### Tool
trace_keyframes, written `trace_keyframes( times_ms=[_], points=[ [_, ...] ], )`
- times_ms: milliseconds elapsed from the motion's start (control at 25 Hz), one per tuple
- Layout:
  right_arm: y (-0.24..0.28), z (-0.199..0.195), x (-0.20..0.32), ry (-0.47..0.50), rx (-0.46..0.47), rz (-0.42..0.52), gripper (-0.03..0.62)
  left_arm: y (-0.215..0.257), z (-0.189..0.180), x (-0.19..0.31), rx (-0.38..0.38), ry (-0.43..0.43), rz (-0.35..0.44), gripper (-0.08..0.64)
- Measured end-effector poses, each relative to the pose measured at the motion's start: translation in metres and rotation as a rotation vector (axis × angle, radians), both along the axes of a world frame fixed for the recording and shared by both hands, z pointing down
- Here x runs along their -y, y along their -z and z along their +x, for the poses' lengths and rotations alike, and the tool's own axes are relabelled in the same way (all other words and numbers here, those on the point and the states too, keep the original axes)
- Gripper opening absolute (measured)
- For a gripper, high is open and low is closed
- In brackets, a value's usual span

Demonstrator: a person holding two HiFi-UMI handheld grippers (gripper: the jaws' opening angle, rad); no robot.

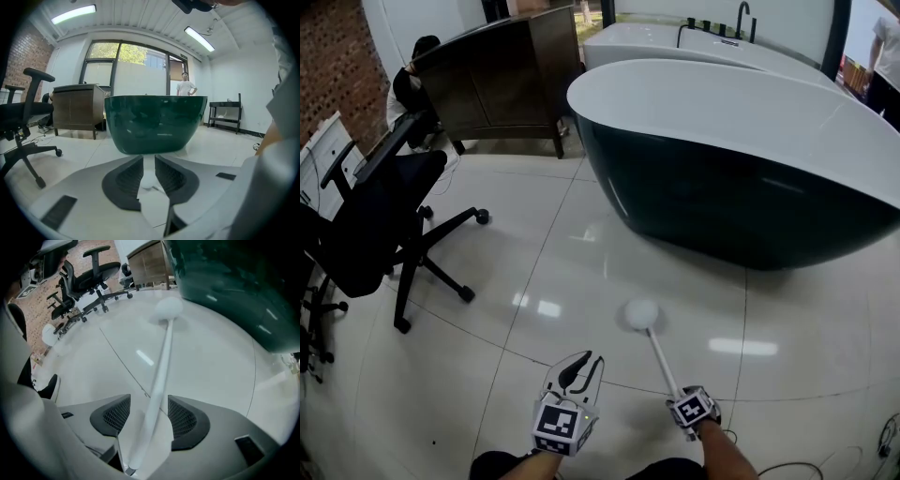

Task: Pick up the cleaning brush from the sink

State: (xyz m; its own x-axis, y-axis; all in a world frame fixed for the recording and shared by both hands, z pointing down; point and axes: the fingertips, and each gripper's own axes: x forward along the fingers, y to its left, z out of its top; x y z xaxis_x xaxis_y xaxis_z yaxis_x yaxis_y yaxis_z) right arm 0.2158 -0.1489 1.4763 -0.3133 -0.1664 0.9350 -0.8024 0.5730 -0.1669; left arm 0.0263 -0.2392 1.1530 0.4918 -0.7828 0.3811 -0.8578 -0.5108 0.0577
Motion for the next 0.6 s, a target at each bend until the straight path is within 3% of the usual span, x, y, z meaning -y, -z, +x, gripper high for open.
trace_keyframes(
  times_ms=[240,320,600],
  points=[
    [-0.036,0.019,-0.013,0.020,-0.120,-0.111,0.221,-0.007,-0.006,0.014,-0.010,0.034,-0.005,0.067],
    [-0.039,0.024,-0.009,0.028,-0.157,-0.091,0.175,-0.007,-0.004,0.020,-0.014,0.029,0.002,0.069],
    [-0.041,0.017,-0.004,0.020,-0.178,-0.103,0.144,-0.011,-0.001,0.031,-0.019,0.013,0.006,0.067]
  ],
)
